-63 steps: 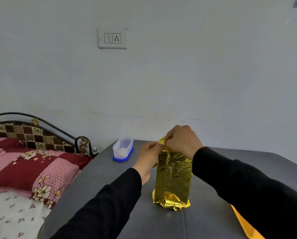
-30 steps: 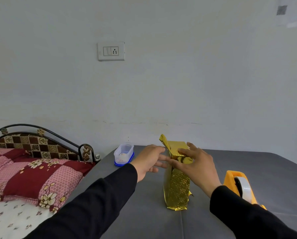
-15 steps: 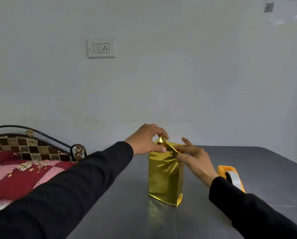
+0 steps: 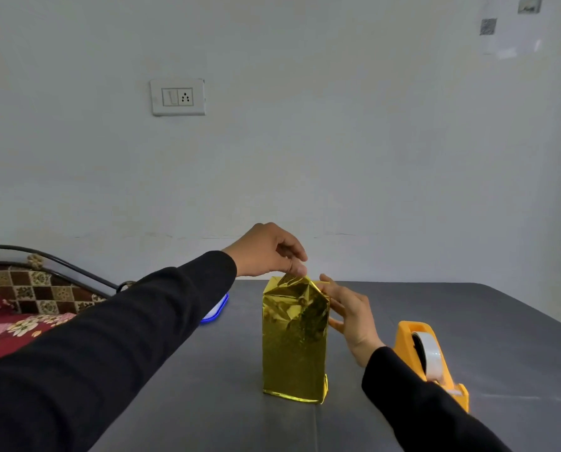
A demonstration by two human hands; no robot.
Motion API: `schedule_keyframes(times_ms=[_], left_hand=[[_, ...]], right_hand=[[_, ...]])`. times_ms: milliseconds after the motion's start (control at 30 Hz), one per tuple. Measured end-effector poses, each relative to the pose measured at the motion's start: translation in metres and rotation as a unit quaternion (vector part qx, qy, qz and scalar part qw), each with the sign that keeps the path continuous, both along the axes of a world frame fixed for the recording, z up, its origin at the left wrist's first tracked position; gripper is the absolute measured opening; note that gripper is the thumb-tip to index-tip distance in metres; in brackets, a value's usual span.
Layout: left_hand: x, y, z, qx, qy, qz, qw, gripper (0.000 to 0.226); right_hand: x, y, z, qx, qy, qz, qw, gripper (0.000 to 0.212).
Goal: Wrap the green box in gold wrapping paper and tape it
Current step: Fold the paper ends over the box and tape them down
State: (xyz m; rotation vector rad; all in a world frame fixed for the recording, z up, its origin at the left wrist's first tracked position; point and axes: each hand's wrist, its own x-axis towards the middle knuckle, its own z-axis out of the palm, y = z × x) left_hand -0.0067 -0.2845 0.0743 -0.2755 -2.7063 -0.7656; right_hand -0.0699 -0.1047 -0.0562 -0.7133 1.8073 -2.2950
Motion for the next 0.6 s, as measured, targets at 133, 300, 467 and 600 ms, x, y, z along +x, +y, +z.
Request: schedule_keyframes(times_ms=[133,300,467,600], left_hand=[[-0.002,-0.009,0.003,0.009,-0.025,0.005,1.0,0.016],[-0.004,-0.005,0.003,0.01,-0.005,-0.002,1.0,0.013],[-0.006,0.0,0.001,-0.03,0.016,0.025,0.999,0.009],[-0.002,0.0,0.004,-0.029,0.019,0.032,0.999,0.013]], right_hand=[[0.009,-0.011,0.005,-0.031,-0.034,-0.042,0.998,0.031],[0.006,-0.013,0.012,-0.048,-0.067,-0.071,0.994,0.032],[-0.01,-0.016,0.017,-0.036,-0.078,-0.063,0.994,0.026],[-0.019,-0.018,0.014,-0.02,-0.083,-0.061,0.995,0.03]])
